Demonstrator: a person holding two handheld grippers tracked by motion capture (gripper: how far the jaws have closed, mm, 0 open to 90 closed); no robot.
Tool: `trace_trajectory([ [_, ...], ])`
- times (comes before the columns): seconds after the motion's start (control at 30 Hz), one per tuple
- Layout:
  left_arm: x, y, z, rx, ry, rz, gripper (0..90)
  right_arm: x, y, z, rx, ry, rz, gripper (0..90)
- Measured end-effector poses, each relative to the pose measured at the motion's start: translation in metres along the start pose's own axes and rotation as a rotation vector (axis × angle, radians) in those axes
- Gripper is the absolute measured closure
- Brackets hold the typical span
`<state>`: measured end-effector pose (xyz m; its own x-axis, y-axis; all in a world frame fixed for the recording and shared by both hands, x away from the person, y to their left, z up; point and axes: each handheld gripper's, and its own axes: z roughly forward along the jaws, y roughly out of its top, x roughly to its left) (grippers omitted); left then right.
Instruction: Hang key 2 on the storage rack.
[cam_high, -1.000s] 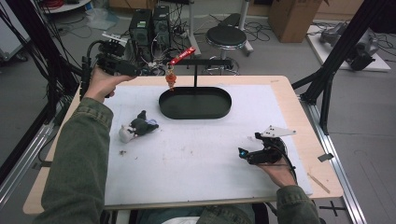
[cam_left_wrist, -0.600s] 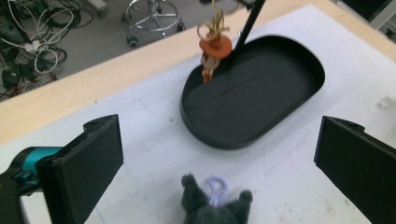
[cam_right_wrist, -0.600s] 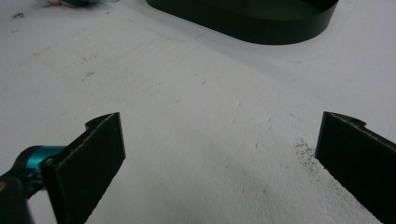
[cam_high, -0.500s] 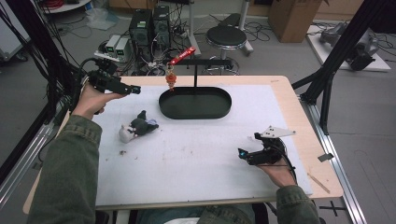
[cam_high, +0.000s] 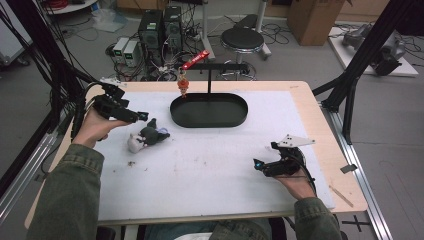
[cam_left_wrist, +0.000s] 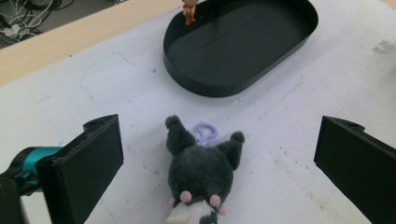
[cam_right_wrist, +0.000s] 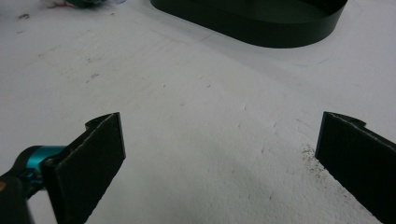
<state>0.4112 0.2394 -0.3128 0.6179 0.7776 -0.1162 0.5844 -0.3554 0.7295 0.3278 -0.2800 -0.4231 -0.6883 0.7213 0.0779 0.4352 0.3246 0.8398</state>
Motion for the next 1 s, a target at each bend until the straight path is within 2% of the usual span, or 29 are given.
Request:
trace_trajectory([
  [0.27,0.0,-0.014,0.008,0.033,-0.018,-0.003,1.7,0.0,0.0,0.0,0.004,-0.002,-0.001,0.5],
  [0.57,0.0,-0.021,0.012,0.05,-0.02,-0.007,1.7,0.001,0.0,0.0,0.007,0.0,-0.003,0.5],
  [0.7,0.0,-0.023,0.015,0.082,-0.008,0.01,1.7,0.001,0.0,0.0,0.011,0.001,-0.001,0.5],
  [0.9,0.001,-0.029,0.023,0.127,-0.012,0.027,1.7,0.001,-0.001,0.0,0.013,0.001,-0.004,0.5],
  [1.0,0.001,-0.031,0.029,0.146,-0.014,0.021,1.7,0.001,-0.001,0.0,0.016,0.002,-0.004,0.5],
])
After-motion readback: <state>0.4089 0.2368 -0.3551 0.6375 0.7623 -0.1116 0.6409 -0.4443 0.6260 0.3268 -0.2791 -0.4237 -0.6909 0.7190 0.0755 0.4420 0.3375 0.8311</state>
